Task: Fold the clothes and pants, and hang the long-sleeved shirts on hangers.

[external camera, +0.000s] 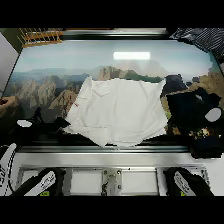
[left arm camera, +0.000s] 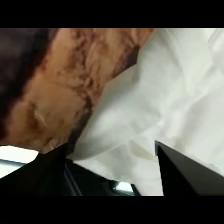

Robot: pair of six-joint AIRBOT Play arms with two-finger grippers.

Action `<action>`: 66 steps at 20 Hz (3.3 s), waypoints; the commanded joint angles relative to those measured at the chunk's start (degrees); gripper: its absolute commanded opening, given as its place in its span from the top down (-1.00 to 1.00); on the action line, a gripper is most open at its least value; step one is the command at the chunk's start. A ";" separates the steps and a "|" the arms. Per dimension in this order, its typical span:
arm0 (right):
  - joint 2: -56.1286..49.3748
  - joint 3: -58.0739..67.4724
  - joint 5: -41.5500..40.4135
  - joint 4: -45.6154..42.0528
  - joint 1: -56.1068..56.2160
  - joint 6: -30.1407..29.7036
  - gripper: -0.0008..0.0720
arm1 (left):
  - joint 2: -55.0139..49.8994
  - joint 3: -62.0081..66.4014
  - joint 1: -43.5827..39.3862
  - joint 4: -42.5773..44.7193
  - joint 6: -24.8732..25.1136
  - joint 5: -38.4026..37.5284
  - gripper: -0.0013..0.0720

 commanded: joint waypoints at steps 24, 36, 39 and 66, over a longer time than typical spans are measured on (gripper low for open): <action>2.51 27.30 -8.09 -1.57 7.74 -7.19 0.96 | 29.16 29.35 -3.43 -2.23 1.03 -12.98 0.94; 20.24 49.13 3.34 -1.42 7.74 -7.04 0.96 | 46.49 59.87 10.97 -2.27 -6.08 -15.87 0.94; 17.05 49.09 9.27 -1.29 7.80 -3.02 0.96 | 42.95 59.82 16.17 -2.67 -7.63 -21.33 0.94; -24.76 50.69 -2.40 -2.80 14.12 -3.34 -0.36 | -10.78 37.29 0.96 19.47 -6.78 -14.64 -0.53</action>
